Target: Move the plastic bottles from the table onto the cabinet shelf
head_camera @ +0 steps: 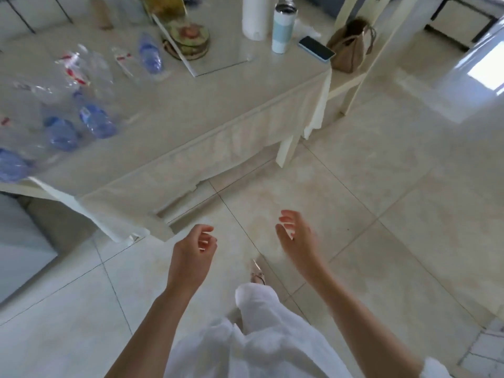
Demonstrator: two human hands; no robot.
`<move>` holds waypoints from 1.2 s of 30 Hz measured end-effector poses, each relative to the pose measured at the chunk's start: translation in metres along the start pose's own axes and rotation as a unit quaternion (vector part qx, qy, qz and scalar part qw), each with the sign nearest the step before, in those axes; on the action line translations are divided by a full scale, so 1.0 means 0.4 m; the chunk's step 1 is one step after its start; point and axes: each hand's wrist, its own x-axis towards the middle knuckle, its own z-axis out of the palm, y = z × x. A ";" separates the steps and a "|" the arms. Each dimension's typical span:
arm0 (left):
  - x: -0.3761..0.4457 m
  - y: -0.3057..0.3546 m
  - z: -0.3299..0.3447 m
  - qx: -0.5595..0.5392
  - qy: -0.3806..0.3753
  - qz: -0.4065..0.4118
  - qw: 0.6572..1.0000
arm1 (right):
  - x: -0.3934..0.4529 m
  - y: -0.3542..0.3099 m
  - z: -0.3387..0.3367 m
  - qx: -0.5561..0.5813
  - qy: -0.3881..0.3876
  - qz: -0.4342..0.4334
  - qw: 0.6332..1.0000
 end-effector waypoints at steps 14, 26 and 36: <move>0.256 0.070 -0.054 -0.041 0.145 -0.138 0.979 | 0.415 -0.220 0.075 -0.092 -0.172 -0.126 0.973; 0.509 -0.018 -0.221 -0.049 0.228 -0.179 0.956 | 0.645 -0.451 0.299 -0.111 -0.238 -0.175 0.949; 0.780 -0.194 -0.518 -0.035 0.251 -0.248 0.935 | 0.795 -0.733 0.636 -0.112 -0.276 -0.157 0.942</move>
